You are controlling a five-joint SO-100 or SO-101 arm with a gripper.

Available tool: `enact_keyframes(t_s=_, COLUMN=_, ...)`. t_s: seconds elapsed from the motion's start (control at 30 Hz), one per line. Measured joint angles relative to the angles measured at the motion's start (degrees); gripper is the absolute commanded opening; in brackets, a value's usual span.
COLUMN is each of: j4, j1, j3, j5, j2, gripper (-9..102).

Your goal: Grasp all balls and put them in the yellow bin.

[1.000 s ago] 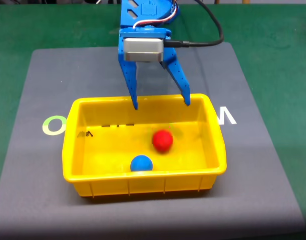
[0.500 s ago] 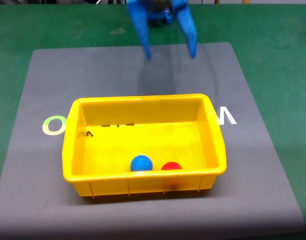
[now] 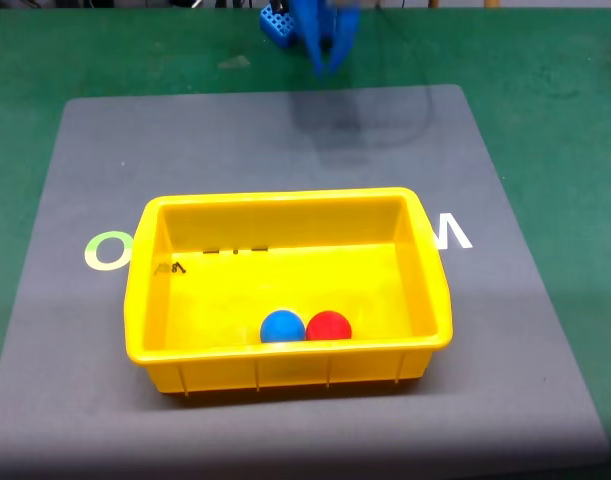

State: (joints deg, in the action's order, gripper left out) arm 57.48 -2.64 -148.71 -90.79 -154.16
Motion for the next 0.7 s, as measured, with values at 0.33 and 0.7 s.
enact_keyframes(t_s=0.33, j4=3.87, j1=0.26, j3=-25.05, j5=-1.76, j2=-18.72, gripper=0)
enact_keyframes(t_s=0.7, j4=18.98, j1=2.64, j3=-27.16, j5=-4.66, j2=-34.89, gripper=0)
